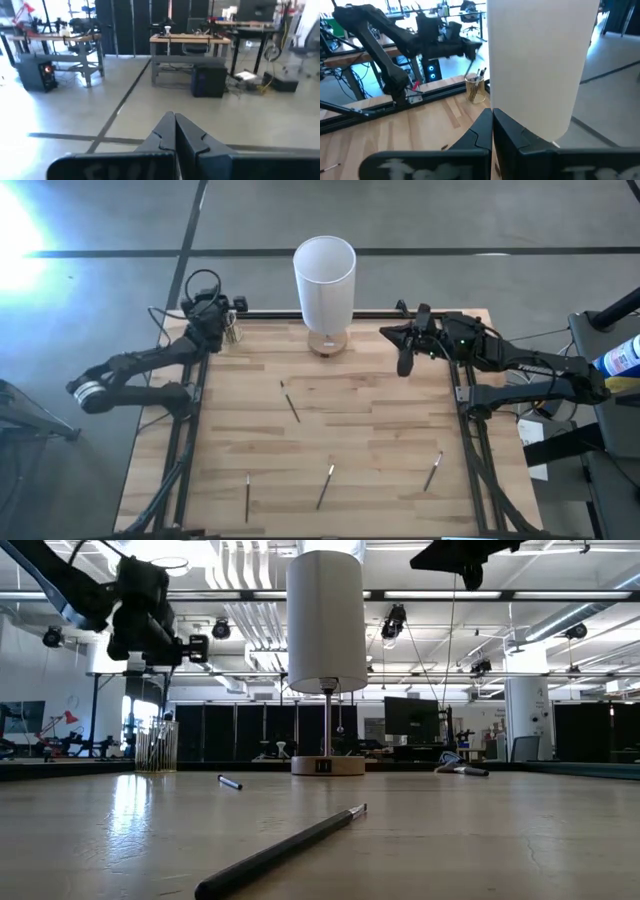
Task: Pick & Place Makeup Brushes
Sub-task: Put the eyeshadow brush into the makeup holder
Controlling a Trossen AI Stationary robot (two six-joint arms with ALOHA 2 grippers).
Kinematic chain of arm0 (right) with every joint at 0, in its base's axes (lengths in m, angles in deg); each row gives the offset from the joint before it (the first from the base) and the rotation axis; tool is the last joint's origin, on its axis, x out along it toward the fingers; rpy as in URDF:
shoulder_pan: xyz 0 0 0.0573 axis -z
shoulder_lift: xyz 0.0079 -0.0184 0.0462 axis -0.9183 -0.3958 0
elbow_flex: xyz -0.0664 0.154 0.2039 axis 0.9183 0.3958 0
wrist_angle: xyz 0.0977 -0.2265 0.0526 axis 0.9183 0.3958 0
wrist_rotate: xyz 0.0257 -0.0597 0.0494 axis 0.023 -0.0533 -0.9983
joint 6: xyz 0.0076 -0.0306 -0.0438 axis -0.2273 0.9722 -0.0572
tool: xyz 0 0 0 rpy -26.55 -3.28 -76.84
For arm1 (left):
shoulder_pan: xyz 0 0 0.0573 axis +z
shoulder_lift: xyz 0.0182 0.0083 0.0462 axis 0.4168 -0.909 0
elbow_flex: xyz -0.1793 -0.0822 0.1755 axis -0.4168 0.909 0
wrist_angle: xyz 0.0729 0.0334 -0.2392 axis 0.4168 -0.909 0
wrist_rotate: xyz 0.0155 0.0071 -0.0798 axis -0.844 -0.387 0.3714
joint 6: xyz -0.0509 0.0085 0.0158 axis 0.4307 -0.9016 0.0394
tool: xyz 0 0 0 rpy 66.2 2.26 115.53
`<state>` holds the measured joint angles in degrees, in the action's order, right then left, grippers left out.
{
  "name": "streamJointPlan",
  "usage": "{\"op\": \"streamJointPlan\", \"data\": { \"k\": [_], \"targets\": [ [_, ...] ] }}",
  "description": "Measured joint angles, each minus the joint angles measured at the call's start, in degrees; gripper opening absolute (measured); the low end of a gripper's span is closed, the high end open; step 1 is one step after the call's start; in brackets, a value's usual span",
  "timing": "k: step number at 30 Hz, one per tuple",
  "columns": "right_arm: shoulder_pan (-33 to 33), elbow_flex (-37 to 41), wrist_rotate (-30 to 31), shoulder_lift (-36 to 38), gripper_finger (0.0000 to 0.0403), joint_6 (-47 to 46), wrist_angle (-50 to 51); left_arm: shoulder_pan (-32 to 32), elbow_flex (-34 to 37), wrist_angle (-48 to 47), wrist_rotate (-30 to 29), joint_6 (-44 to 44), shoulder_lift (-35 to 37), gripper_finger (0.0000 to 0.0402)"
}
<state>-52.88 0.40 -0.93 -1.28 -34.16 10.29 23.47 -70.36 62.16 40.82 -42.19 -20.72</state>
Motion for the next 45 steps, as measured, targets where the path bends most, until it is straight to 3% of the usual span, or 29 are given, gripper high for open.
{"op": "streamJointPlan", "data": {
  "k": [13,23,33,45],
  "targets": [
    [0.0,-2.2,2.9,0.0,0.0008,1.2,0.5,3.2,-1.0,16.8,-1.3,-6.6,-14.4,0.0000],
    [0.0,-3.0,2.9,0.0,0.0008,1.0,0.5,3.1,-0.2,17.0,-3.7,-6.2,-19.3,0.0000],
    [0.0,-3.0,2.7,0.1,0.0008,0.7,1.9,1.6,3.1,16.0,-4.3,-3.2,-19.0,0.0000],
    [0.0,-2.9,0.8,0.9,0.0008,0.1,1.9,1.5,3.6,4.4,-3.3,4.4,-16.9,0.0006]
  ]
}}
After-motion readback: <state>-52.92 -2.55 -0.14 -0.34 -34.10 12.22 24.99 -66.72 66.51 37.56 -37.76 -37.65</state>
